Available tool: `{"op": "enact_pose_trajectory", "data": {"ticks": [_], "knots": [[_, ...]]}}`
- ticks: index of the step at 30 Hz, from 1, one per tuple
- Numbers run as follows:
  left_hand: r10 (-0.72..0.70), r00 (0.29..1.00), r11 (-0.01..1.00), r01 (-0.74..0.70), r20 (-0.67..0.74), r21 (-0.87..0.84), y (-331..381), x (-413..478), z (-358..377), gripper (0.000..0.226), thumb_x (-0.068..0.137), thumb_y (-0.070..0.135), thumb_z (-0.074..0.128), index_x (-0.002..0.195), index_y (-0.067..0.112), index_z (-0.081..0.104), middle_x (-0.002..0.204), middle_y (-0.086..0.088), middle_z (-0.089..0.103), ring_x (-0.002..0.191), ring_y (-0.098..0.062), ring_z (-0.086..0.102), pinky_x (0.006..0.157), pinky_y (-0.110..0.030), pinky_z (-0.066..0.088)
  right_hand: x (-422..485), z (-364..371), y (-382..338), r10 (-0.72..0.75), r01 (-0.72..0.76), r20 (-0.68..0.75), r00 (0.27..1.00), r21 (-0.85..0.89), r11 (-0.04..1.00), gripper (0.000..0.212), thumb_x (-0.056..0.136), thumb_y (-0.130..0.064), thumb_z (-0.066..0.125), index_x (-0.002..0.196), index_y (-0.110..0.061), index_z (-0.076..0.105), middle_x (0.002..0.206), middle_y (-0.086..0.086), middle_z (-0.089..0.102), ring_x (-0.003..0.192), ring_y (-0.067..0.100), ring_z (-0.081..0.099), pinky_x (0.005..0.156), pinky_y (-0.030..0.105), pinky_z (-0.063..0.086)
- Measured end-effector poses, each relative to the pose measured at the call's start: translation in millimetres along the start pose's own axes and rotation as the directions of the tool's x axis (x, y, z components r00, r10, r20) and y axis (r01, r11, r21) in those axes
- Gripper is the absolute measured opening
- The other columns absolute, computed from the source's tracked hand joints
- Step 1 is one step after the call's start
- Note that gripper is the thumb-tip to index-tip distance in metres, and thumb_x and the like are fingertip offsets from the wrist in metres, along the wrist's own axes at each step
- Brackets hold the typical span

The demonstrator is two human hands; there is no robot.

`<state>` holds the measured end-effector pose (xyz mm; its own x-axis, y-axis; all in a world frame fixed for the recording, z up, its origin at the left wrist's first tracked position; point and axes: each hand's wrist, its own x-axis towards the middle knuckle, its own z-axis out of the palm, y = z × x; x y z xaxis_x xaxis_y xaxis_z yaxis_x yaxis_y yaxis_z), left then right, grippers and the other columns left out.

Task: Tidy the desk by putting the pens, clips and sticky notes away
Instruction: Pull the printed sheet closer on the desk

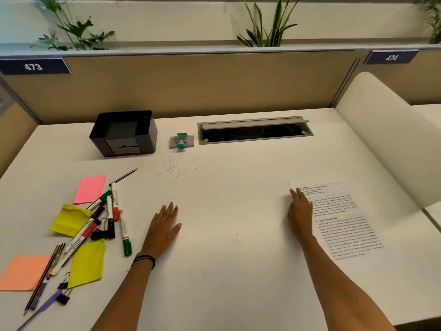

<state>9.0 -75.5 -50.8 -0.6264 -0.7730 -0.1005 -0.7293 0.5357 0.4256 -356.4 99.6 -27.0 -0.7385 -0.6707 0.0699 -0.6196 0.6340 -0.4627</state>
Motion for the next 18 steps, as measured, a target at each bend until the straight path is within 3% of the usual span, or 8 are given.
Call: {"op": "enact_pose_trajectory", "data": {"ticks": [3,6,11,18], "knots": [[0.005,0.999,1.0,-0.004,0.035,-0.014,-2,1,0,0.062,0.099,0.03,0.039,0.148,0.013,0.005,0.158,-0.003,-0.003,0.146,-0.019,-0.005,0.119,-0.037,-0.001,11,-8,19,0.165,-0.165,-0.034,0.986,0.001,0.986,0.052,0.089,0.004,0.038,0.14,-0.007,0.033,0.15,0.02,0.028,0.139,0.033,0.026,0.112,0.058,0.015],[0.009,0.999,1.0,-0.008,0.053,-0.013,-4,0,0,0.063,0.1,0.03,0.037,0.147,0.012,-0.001,0.157,-0.002,-0.007,0.145,-0.017,-0.009,0.119,-0.035,-0.004,14,-9,28,0.229,-0.229,-0.004,0.973,-0.011,0.973,0.049,0.092,-0.002,0.04,0.14,-0.006,0.032,0.15,0.025,0.023,0.14,0.036,0.02,0.113,0.06,0.01],[0.029,0.996,0.998,-0.034,0.086,0.056,-8,-2,0,0.064,0.101,0.032,0.032,0.145,0.01,-0.008,0.156,-0.002,-0.013,0.144,-0.015,-0.014,0.118,-0.033,-0.006,9,-2,24,0.241,-0.24,0.014,0.97,-0.066,0.969,0.048,0.094,-0.005,0.037,0.142,-0.006,0.031,0.152,0.025,0.017,0.143,0.035,0.013,0.114,0.057,0.004],[0.033,0.992,0.999,-0.034,0.122,0.006,-9,-5,2,0.065,0.101,0.032,0.032,0.144,0.007,-0.01,0.154,-0.001,-0.018,0.141,-0.013,-0.019,0.116,-0.033,-0.012,-11,12,-7,0.216,-0.202,0.063,0.974,-0.175,0.964,0.05,0.097,-0.011,0.033,0.146,-0.012,0.022,0.156,0.019,0.011,0.145,0.031,0.009,0.115,0.054,0.007]]}}
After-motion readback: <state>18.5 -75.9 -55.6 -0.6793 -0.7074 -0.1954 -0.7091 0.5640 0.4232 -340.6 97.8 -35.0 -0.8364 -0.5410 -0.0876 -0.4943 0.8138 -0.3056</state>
